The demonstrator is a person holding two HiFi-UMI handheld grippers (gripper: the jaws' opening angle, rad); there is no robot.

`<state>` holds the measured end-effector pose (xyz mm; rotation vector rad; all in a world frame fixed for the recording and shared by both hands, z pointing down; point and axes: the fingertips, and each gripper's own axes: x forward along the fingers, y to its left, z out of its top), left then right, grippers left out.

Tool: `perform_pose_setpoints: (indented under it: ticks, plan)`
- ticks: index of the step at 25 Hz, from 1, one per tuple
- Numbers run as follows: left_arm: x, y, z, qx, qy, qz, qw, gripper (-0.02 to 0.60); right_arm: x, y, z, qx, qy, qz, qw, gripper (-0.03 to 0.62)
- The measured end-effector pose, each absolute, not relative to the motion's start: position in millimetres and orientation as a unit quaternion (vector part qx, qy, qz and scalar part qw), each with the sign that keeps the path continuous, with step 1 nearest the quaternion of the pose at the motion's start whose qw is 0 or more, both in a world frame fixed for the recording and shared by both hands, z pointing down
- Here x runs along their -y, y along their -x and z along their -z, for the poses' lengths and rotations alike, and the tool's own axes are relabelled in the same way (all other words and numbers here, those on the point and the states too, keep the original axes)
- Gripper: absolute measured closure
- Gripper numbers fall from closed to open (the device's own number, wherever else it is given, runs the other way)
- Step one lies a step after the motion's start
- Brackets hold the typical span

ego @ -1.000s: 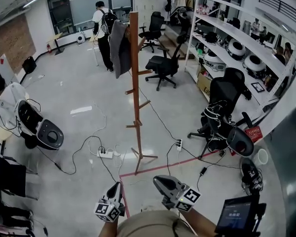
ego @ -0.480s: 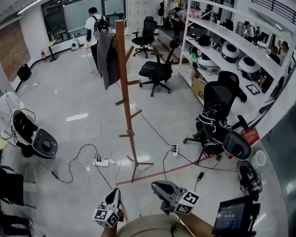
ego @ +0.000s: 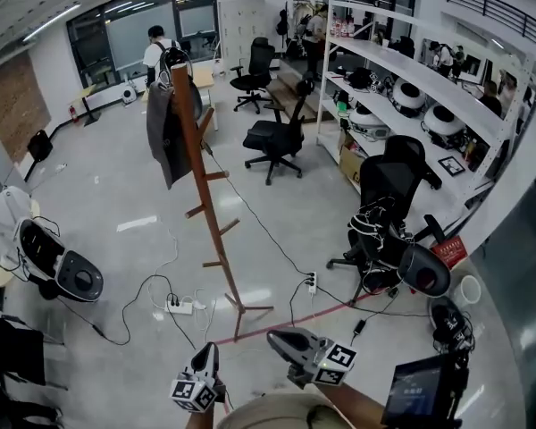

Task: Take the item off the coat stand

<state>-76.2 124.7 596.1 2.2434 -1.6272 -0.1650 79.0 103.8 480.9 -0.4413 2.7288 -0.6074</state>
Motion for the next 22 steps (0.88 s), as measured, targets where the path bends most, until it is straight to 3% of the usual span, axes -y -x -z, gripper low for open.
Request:
perform_pose_setpoints:
  ticks: [10, 22]
  plan:
    - [-152.1, 54.5, -608.0, 0.592, -0.781, 0.059, 0.191, 0.563, -108.1, -105.1, -506.7, -0.945, 0.155, 0.248, 0.145, 0.579]
    - [-187.5, 72.3, -610.5, 0.609, -0.766, 0.06, 0.196, 0.563, -123.5, -83.2, -499.6, -0.949, 0.136, 0.249, 0.138, 0.579]
